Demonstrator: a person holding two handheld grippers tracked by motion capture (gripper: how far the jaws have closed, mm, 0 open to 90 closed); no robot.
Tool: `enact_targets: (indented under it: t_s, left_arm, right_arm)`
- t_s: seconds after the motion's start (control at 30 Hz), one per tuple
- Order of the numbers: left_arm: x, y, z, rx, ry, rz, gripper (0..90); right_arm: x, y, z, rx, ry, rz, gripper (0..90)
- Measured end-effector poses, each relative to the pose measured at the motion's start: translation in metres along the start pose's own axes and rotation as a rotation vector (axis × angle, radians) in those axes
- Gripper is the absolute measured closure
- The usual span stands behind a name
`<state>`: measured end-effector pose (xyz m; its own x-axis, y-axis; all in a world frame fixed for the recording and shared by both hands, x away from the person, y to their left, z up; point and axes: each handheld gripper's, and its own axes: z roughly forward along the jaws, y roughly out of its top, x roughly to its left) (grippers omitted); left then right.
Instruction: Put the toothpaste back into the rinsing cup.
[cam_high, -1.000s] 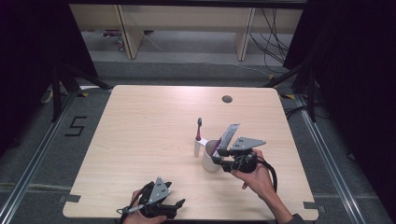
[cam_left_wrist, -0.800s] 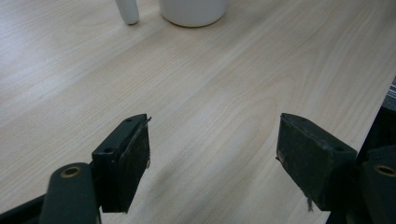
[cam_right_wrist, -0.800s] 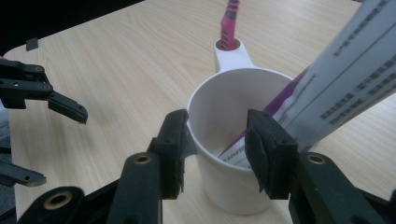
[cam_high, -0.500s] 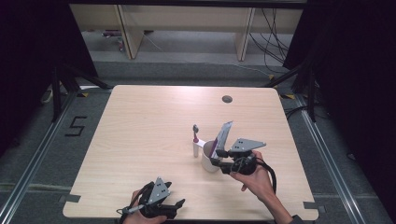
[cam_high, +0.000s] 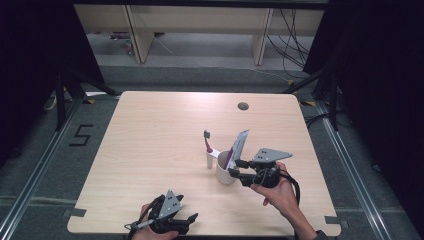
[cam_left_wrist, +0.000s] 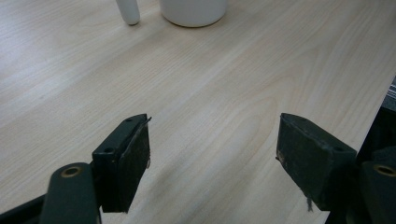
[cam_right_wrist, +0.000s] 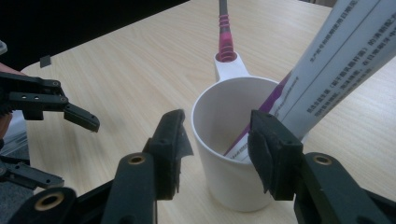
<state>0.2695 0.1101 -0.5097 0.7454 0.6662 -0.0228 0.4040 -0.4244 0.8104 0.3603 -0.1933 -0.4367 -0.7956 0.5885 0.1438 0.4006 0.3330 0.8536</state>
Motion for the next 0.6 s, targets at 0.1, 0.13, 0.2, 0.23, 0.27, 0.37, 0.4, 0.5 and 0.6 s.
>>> enact_targets:
  t_s: [0.1, 0.13, 0.2, 0.23, 0.27, 0.37, 0.4, 0.5, 0.6]
  left_arm:
    - [0.0, 0.0, 0.0, 0.003, -0.001, -0.002, 25.6]
    - [0.0, 0.0, 0.0, 0.003, 0.0, -0.003, 25.6]
    - [0.0, 0.0, 0.0, 0.002, 0.004, -0.003, 25.6]
    - [0.0, 0.0, 0.0, 0.0, 0.004, -0.003, 25.6]
    - [0.001, 0.0, -0.001, 0.007, 0.002, 0.0, 25.6]
    - [0.001, 0.0, -0.001, 0.008, 0.003, 0.003, 25.6]
    - [0.001, 0.0, -0.001, 0.008, 0.003, 0.003, 25.6]
    - [0.002, 0.0, -0.001, 0.014, 0.003, 0.012, 25.6]
    - [0.002, 0.0, -0.001, 0.019, 0.009, 0.013, 25.6]
  right_arm:
    - [0.0, -0.001, -0.005, 0.003, -0.009, -0.001, 55.3]
    - [0.0, -0.002, -0.005, -0.013, -0.003, -0.005, 55.2]
    - [-0.001, -0.003, -0.008, -0.005, -0.018, -0.011, 54.9]
    - [-0.001, -0.004, -0.01, -0.014, -0.015, -0.007, 54.8]
    - [0.0, -0.005, -0.011, -0.012, -0.01, 0.003, 54.6]
    - [-0.001, -0.007, -0.017, -0.009, -0.016, 0.012, 54.1]
    - [-0.002, -0.009, -0.019, -0.022, -0.017, 0.015, 53.9]
    - [-0.004, -0.012, -0.024, -0.021, -0.031, 0.018, 53.4]
    - [-0.005, -0.017, -0.027, -0.021, -0.019, 0.044, 51.7]
